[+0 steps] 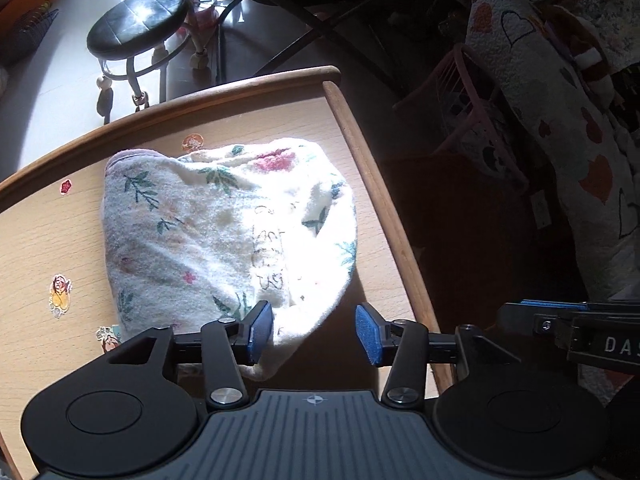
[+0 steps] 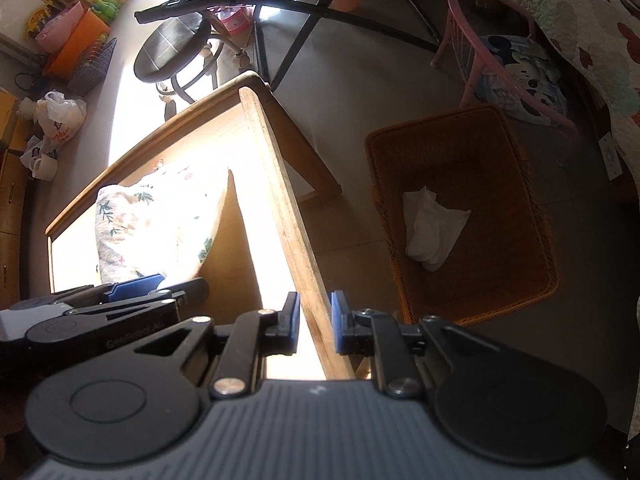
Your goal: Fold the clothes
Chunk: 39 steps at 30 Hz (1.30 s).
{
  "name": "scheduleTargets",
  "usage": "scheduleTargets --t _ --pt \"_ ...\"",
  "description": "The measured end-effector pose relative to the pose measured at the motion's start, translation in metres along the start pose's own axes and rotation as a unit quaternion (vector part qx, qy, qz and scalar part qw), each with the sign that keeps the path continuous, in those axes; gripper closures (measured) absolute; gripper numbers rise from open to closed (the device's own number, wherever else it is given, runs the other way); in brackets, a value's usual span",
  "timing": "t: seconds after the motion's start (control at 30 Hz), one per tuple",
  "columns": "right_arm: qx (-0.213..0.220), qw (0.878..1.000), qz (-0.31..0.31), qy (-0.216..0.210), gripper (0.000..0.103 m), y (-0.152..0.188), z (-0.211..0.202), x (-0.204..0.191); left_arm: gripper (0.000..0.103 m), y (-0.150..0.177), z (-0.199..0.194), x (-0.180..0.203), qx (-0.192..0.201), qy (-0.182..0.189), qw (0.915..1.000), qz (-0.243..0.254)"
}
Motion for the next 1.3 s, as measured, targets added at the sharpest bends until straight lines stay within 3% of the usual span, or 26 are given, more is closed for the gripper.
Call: scheduleTargets --t 0.1,0.23,0.5,0.6,0.77,0.83,0.9,1.03,1.3 --pt "-0.001 1.000 0.008 0.003 0.087 -0.003 -0.001 0.000 0.047 0.003 -0.006 0.004 -0.003 0.031 0.9994 -0.013" --pt "0.004 1.000 0.016 0.006 0.087 -0.007 -0.003 -0.002 0.047 0.011 -0.019 0.006 0.002 0.046 0.9985 -0.027" --pt "0.017 1.000 0.015 0.000 0.087 -0.018 -0.009 -0.014 0.047 0.019 -0.063 -0.019 0.016 0.090 0.9922 -0.085" --pt "0.017 1.000 0.017 -0.006 0.087 -0.021 -0.009 -0.022 0.047 0.023 -0.077 -0.031 0.014 0.092 0.9917 -0.088" --pt "0.012 1.000 0.013 -0.022 0.087 -0.023 -0.006 -0.039 0.047 0.017 -0.094 -0.065 0.026 0.062 0.9899 -0.125" --pt "0.015 0.999 0.014 -0.028 0.082 -0.024 -0.005 -0.046 0.046 0.012 -0.099 -0.081 0.036 0.044 0.9886 -0.139" --pt "0.026 0.999 0.013 -0.038 0.065 -0.024 -0.006 -0.054 0.046 0.006 -0.099 -0.095 0.044 0.025 0.9874 -0.150" --pt "0.018 0.998 -0.003 -0.060 0.057 -0.024 0.001 -0.071 0.037 -0.010 -0.091 -0.119 0.054 -0.001 0.9845 -0.167" --pt "-0.017 0.997 -0.025 -0.065 0.038 -0.022 0.032 -0.094 0.037 -0.029 -0.046 -0.135 0.020 0.029 0.9801 -0.195"
Point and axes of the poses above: each gripper's, at about its wrist camera, not at the fingertips, and z roughly the way its jaws point, x to its right, y to its underside, the point moved 2 cm from there along z, roughly the way its jaws point, and after that the axes turned 4 degrees about y, right-handed, at the moved point
